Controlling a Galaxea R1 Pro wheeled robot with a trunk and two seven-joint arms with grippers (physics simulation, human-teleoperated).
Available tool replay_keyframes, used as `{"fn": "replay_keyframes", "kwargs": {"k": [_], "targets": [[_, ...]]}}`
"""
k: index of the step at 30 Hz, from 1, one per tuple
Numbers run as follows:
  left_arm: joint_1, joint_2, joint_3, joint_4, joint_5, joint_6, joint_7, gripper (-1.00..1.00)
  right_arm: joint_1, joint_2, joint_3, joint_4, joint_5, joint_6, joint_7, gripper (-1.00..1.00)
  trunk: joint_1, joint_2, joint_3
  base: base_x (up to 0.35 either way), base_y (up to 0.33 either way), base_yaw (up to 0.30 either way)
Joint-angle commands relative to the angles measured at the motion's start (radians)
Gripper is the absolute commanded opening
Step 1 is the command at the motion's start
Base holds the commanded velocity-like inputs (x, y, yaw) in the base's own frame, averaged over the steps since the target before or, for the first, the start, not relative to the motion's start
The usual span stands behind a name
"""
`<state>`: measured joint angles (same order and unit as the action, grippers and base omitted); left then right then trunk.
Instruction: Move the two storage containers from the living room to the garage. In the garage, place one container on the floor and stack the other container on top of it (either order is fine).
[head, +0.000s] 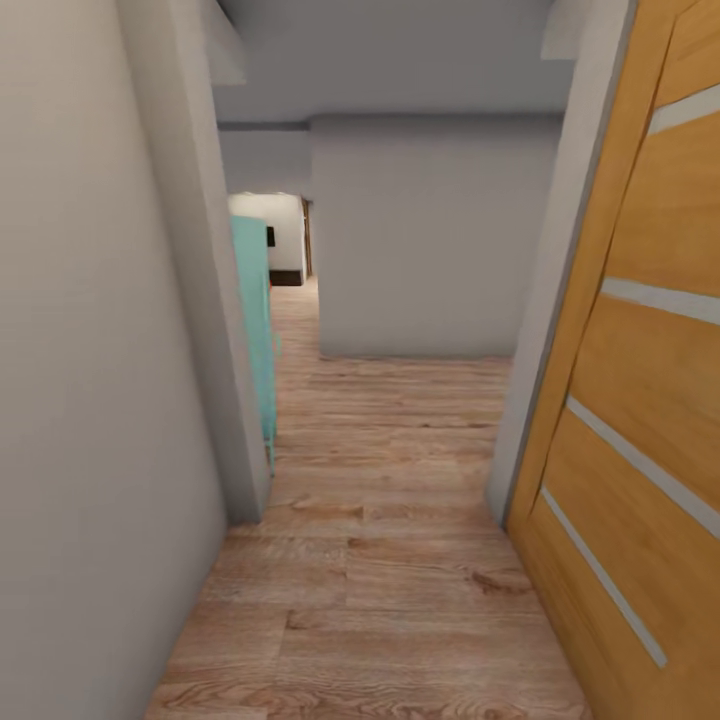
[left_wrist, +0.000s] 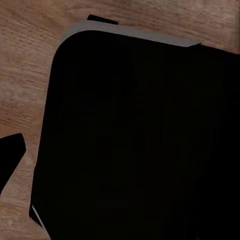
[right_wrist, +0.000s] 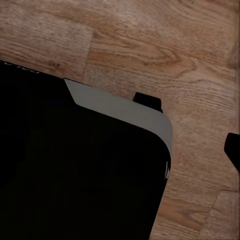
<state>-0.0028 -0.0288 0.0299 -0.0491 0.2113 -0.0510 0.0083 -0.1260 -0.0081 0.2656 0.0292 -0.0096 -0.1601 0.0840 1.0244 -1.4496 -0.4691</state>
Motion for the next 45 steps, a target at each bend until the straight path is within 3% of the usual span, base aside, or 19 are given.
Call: {"fn": "replay_keyframes", "kwargs": {"k": [1,45], "targets": [[0.0,0.0,0.002,0.0,0.004,-0.003,0.001,1.0,-0.001,-0.001,0.002,0.003,0.0,-0.008,0.004,1.0,0.001,0.0,-0.001,0.326,0.0,0.003],[0.0,0.0,0.002,0.0,0.005,-0.011,0.002,1.0,-0.001,0.003,0.002,0.003,-0.003,-0.005,0.003,1.0,0.001,0.0,-0.001,0.325,-0.016,0.0]]}}
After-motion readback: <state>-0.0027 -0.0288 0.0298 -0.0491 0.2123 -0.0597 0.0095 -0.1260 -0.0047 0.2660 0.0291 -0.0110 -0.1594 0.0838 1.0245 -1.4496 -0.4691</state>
